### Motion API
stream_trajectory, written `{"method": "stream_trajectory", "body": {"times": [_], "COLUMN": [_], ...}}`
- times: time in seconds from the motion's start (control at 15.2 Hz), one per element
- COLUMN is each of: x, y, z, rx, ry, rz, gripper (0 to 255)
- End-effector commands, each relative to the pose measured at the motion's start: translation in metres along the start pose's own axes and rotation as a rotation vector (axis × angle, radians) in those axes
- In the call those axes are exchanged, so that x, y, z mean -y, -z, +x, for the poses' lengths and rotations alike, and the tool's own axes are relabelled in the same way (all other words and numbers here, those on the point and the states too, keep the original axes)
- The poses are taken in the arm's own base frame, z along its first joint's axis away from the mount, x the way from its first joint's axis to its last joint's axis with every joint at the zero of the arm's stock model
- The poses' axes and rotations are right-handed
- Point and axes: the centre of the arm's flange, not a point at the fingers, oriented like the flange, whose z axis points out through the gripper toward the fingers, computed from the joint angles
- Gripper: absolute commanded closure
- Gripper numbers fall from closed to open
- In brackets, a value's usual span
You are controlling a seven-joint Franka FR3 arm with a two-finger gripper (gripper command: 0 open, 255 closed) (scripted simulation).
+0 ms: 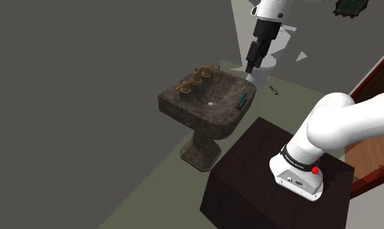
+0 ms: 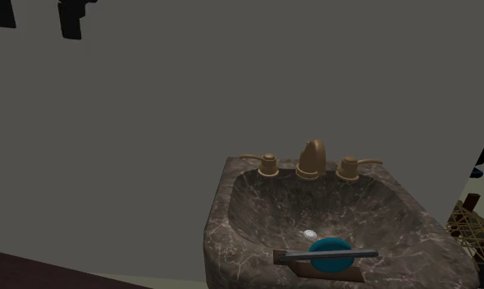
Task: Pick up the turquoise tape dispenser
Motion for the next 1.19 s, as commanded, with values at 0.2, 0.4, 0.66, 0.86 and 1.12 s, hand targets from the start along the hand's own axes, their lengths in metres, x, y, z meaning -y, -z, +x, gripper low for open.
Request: {"method": "stream_trajectory", "body": {"times": [0.2,0.4,0.66,0.86,1.12], "x": [-0.022,-0.046,-0.079,-0.105,-0.141], "y": [-0.027,-0.053,-0.087,-0.111,-0.144], "z": [0.013,0.026,0.040,0.050,0.062], "rx": [-0.022,-0.045,-0.075,-0.097,-0.127], "ry": [-0.064,-0.127,-0.212,-0.276,-0.361], "rz": [-0.011,-0.021,-0.036,-0.046,-0.060], "gripper": [0,0,0,0,0]}}
